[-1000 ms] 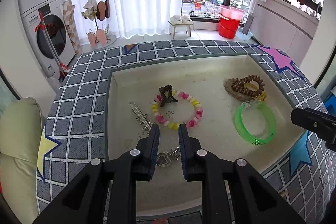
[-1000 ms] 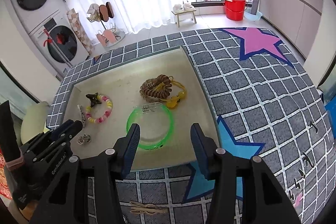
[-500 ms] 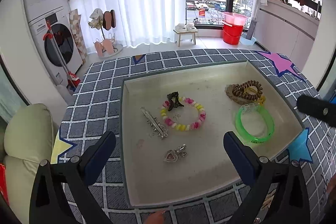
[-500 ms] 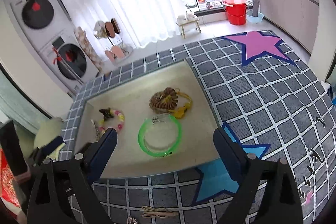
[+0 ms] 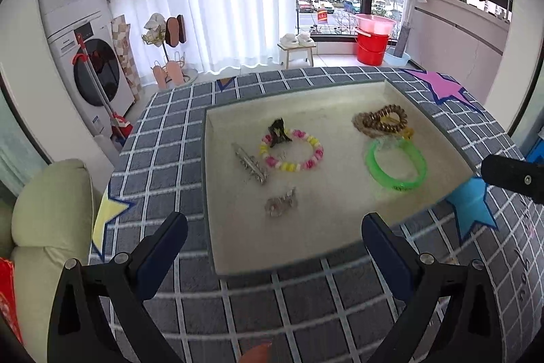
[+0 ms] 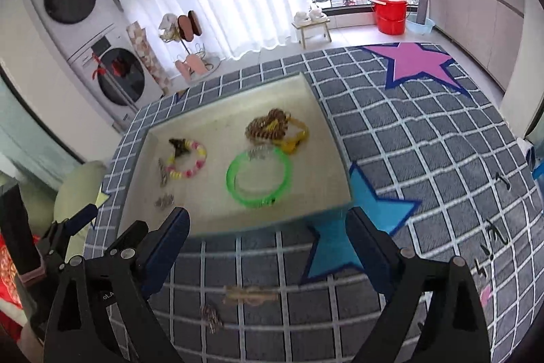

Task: Organize jewelry
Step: 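Withdraw both open tools from the tray toward the remaining jewelry, then grasp the second heart pendant with the left tool while the right tool grasps the tan hair tie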

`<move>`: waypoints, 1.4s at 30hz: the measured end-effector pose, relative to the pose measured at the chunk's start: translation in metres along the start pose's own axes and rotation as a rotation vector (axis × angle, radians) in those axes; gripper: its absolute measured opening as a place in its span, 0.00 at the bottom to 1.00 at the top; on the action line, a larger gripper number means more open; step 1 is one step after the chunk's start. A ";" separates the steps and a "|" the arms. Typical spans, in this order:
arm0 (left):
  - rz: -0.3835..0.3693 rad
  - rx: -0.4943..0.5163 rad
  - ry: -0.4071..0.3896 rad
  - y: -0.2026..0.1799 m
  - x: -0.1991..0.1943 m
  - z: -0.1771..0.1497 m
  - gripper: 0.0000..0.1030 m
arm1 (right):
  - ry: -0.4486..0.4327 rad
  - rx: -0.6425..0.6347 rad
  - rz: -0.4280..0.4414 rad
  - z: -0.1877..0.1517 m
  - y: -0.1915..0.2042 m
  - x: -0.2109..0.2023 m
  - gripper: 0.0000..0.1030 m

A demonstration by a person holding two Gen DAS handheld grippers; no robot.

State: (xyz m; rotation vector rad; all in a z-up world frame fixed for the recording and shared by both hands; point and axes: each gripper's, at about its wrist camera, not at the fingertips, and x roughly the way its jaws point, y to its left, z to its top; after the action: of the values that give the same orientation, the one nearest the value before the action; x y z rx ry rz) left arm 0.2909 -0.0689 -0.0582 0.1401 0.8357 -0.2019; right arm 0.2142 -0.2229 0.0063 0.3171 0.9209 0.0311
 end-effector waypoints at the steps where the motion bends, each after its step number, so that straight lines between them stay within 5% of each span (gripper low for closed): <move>1: -0.003 -0.006 0.002 0.002 -0.003 0.000 1.00 | 0.003 -0.010 -0.006 -0.004 0.001 -0.001 0.91; 16: -0.058 0.009 0.081 0.007 -0.064 -0.067 1.00 | 0.084 -0.185 -0.095 -0.055 0.001 0.005 0.92; 26: -0.089 0.043 0.111 -0.004 -0.072 -0.090 1.00 | 0.152 -0.355 -0.024 -0.069 0.001 0.024 0.90; 31: -0.094 0.033 0.116 -0.005 -0.071 -0.091 1.00 | 0.169 -0.460 -0.005 -0.071 0.013 0.034 0.68; 38: -0.101 0.025 0.133 -0.005 -0.068 -0.092 1.00 | 0.177 -0.578 0.028 -0.072 0.033 0.045 0.55; 42: -0.110 0.011 0.137 -0.003 -0.067 -0.091 1.00 | 0.181 -0.568 0.048 -0.074 0.036 0.044 0.39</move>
State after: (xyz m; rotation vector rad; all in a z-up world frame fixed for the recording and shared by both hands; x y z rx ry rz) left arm 0.1804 -0.0454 -0.0685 0.1196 0.9801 -0.3029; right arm 0.1868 -0.1625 -0.0594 -0.1950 1.0411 0.3634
